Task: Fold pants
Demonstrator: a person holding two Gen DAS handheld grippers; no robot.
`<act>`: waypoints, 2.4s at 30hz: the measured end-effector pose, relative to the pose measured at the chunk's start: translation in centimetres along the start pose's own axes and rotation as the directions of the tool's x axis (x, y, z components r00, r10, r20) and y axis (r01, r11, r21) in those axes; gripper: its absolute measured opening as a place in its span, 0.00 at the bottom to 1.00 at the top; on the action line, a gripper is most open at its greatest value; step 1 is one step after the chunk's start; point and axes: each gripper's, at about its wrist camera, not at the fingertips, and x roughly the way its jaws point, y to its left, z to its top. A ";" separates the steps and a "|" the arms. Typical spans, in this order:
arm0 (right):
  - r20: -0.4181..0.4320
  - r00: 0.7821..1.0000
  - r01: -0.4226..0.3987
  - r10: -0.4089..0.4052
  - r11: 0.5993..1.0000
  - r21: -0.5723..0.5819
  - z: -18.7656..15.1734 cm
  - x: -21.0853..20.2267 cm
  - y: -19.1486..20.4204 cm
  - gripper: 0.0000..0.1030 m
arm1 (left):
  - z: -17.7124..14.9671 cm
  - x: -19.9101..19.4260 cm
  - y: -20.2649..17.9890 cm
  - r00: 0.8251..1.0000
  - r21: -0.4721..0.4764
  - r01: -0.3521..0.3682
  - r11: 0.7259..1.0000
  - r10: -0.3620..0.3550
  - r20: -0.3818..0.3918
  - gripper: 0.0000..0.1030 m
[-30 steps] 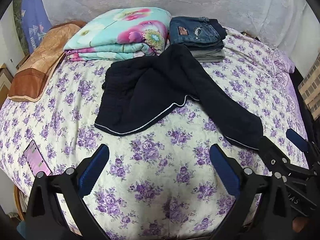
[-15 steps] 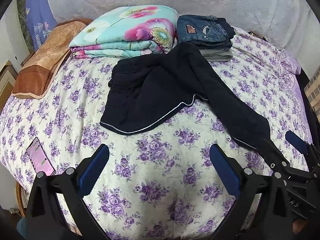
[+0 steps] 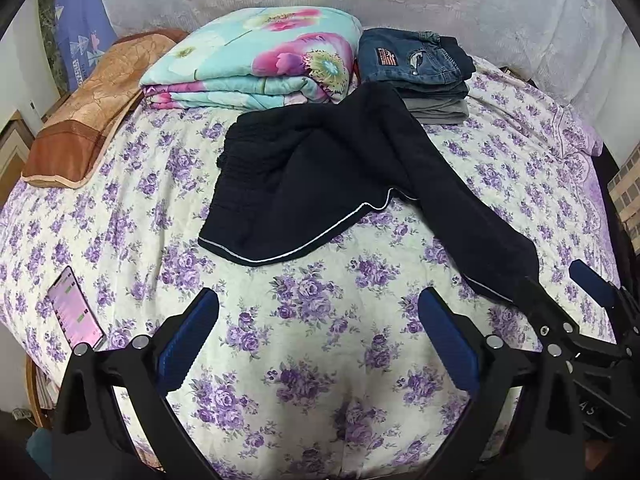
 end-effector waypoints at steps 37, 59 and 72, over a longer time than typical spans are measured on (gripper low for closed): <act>-0.028 1.000 -0.011 0.012 1.000 0.015 -1.1 1.2 -1.0 0.96 | -0.5 0.8 -0.6 1.000 0.032 -0.026 0.999 0.027 -0.013 0.94; -0.295 0.936 0.251 -0.190 0.951 0.182 -6.9 8.1 -14.8 0.96 | 3.3 18.8 11.5 0.955 -0.203 -0.041 0.978 -0.022 -0.296 0.59; -0.279 0.960 0.066 0.036 0.935 0.348 -5.2 13.6 -19.2 0.38 | 4.2 13.7 12.2 0.972 -0.264 -0.074 0.962 0.011 -0.233 0.30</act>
